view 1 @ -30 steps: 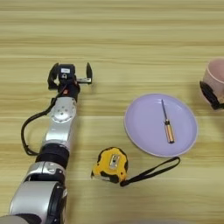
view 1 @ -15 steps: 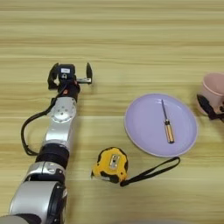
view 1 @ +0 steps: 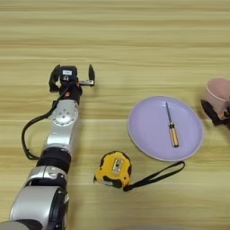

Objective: Move the objects on the table

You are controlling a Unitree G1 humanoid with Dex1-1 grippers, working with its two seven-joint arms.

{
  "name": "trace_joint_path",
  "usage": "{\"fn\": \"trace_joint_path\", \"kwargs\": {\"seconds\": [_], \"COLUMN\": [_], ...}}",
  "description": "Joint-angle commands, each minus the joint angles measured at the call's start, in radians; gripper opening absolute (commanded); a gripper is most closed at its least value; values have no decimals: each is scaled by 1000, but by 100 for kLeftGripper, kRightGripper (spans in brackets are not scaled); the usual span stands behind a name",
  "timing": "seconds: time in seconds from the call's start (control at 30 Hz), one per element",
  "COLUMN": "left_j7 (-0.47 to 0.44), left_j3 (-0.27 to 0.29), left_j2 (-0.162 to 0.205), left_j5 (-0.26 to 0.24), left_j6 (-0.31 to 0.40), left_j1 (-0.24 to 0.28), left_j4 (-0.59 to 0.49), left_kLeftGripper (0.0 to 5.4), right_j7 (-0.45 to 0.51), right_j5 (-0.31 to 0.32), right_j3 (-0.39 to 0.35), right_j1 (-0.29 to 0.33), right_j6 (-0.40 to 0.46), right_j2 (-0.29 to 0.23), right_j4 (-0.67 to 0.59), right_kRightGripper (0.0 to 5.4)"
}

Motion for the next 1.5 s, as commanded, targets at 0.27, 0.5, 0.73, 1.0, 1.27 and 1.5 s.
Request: {"fn": "trace_joint_path", "kwargs": {"seconds": [0.27,0.5,0.73,1.0,1.27,1.5], "left_j7": [4,4,5,7,8,7], "left_j3": [-2,-3,-3,-3,-3,-3], "left_j2": [-2,-2,-3,-4,-4,-3], "left_j5": [7,7,7,8,8,8], "left_j6": [7,6,7,5,3,2], "left_j1": [-10,-9,-9,-13,-17,-18], "left_j4": [8,8,7,13,21,23], "left_kLeftGripper": [540,540,540,540,540,540], "right_j7": [13,13,12,44,70,92], "right_j5": [-5,-1,12,-9,-15,-27], "right_j3": [17,13,-2,-13,-37,-89], "right_j1": [42,70,148,265,318,365], "right_j6": [13,27,71,109,130,122], "right_j2": [-4,-9,-21,-89,-153,-228], "right_j4": [-39,-76,-195,-330,-363,-446], "right_kRightGripper": [536,536,536,536,536,536]}}
